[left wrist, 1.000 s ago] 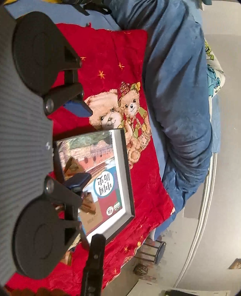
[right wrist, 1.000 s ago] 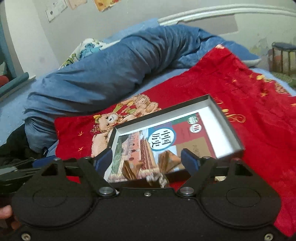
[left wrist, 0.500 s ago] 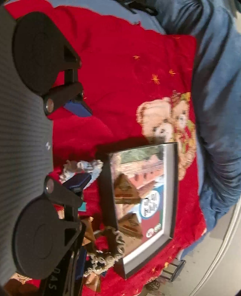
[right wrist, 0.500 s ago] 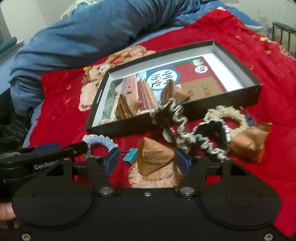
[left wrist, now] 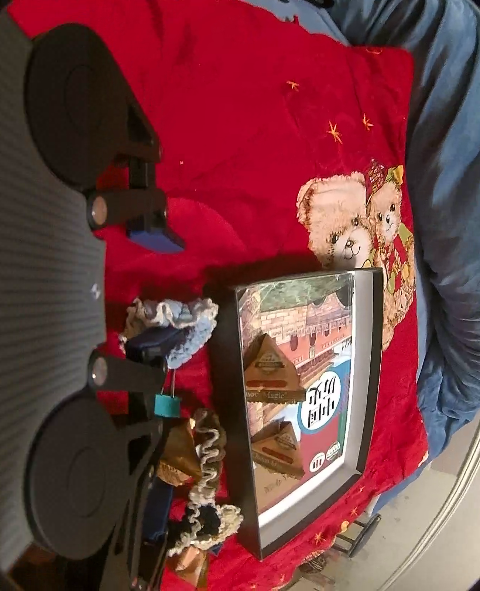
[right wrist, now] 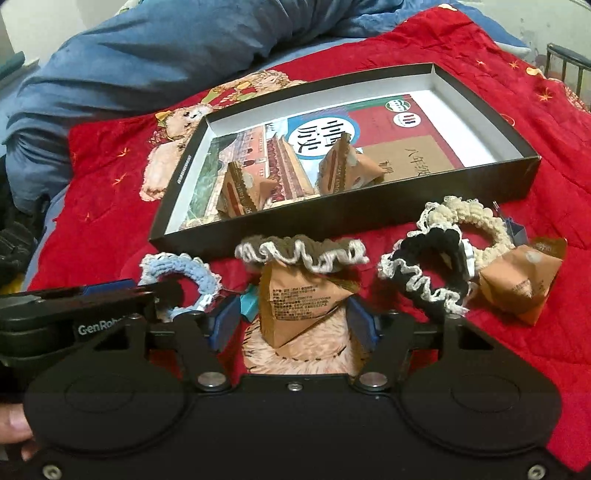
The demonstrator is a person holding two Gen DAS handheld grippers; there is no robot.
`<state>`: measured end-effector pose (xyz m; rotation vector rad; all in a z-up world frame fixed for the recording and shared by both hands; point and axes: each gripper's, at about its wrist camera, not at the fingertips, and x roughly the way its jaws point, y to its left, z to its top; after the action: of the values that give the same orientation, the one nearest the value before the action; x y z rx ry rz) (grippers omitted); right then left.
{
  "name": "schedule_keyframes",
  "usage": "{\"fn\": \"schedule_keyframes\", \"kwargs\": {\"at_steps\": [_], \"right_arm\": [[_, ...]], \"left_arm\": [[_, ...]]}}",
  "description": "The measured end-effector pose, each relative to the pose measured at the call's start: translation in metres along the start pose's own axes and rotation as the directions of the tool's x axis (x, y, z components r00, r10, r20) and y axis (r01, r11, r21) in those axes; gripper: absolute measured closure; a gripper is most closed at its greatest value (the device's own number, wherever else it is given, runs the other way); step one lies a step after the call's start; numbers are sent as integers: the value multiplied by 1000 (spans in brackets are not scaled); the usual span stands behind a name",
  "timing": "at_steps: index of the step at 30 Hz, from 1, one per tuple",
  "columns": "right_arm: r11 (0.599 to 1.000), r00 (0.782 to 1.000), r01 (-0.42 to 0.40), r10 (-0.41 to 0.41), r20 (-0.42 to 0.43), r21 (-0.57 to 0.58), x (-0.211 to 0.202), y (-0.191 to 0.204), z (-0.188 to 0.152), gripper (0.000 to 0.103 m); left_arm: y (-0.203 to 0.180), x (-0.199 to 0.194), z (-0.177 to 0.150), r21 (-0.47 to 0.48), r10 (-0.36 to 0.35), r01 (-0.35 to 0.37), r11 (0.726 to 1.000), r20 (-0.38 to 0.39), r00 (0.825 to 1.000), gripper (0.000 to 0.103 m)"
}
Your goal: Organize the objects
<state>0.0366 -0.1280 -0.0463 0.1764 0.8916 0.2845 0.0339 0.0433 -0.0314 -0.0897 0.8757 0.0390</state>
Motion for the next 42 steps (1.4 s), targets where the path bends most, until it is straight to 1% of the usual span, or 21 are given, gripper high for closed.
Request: {"fn": "schedule_keyframes", "kwargs": {"at_steps": [2, 3, 4, 5, 6, 7, 10, 12, 15, 18, 21, 24, 28, 30, 32, 35, 37, 40, 42], "right_arm": [[1000, 1000, 6, -6, 4, -3, 3, 0, 1, 42], [1000, 1000, 9, -9, 9, -1, 3, -1, 1, 43], [1000, 1000, 9, -9, 12, 4, 3, -2, 2, 43], [1000, 1000, 9, -9, 14, 13, 4, -4, 2, 45], [1000, 1000, 10, -10, 15, 23, 5, -5, 3, 47], [999, 1000, 12, -13, 16, 34, 5, -7, 4, 49], [999, 1000, 14, -14, 20, 39, 6, -10, 5, 53], [999, 1000, 21, -21, 22, 33, 7, -10, 6, 58], [999, 999, 37, -38, 27, 31, 7, -9, 6, 63], [998, 998, 56, -56, 32, 21, 4, -6, 4, 63], [998, 998, 59, -60, 24, 37, 0, -5, 2, 64], [997, 999, 42, -42, 11, 60, -7, -6, -1, 64], [996, 999, -6, 10, -41, 86, -14, -3, -7, 64], [997, 998, -25, 30, -63, 79, -16, 2, -9, 64], [998, 997, -25, 29, -74, 57, -19, 7, -12, 64], [996, 993, -66, 72, -95, 61, -25, 7, -13, 64], [991, 989, -108, 115, -93, 75, -29, 5, -11, 64], [989, 988, -132, 136, -69, 66, -33, 5, -6, 64], [987, 987, -148, 152, -58, 65, -34, 5, -3, 64]], "left_arm": [[0, 3, 0, -2, -15, 15, 1000, -1, 1000, 55], [-1, 5, 0, 2, -22, 22, 1000, -2, 1000, 66], [-2, 7, 0, 4, -25, 25, 1000, -4, 1000, 70], [-2, 9, 0, 5, -22, 22, 1000, -3, 1000, 72], [-3, 10, 0, 2, -17, 17, 1000, 0, 1000, 79], [-2, 11, 0, -6, -12, 12, 1000, -2, 1000, 82], [-1, 12, 1, -36, -13, 13, 999, -2, 1000, 86], [0, 12, 1, -41, -12, 12, 999, 0, 1000, 87], [3, 10, 1, -65, -22, 23, 998, 6, 1000, 88], [7, 8, 2, -87, -35, 36, 996, 7, 999, 89], [5, 2, 2, -82, -28, 29, 996, 19, 999, 90], [3, -5, 1, -74, -18, 20, 997, 33, 999, 90], [4, -12, 0, -90, -44, 47, 995, 36, 998, 90], [1, -16, 0, -73, -28, 31, 997, 47, 998, 90], [-1, -19, -1, -52, 1, 2, 999, 60, 998, 90], [0, -22, -1, -60, -7, 10, 998, 60, 998, 90], [-1, -25, 0, -52, -3, 7, 999, 74, 997, 90], [-8, -29, 1, -3, 33, -33, 999, 110, 993, 90], [-10, -29, 1, 8, 48, -50, 999, 117, 992, 90]]}}
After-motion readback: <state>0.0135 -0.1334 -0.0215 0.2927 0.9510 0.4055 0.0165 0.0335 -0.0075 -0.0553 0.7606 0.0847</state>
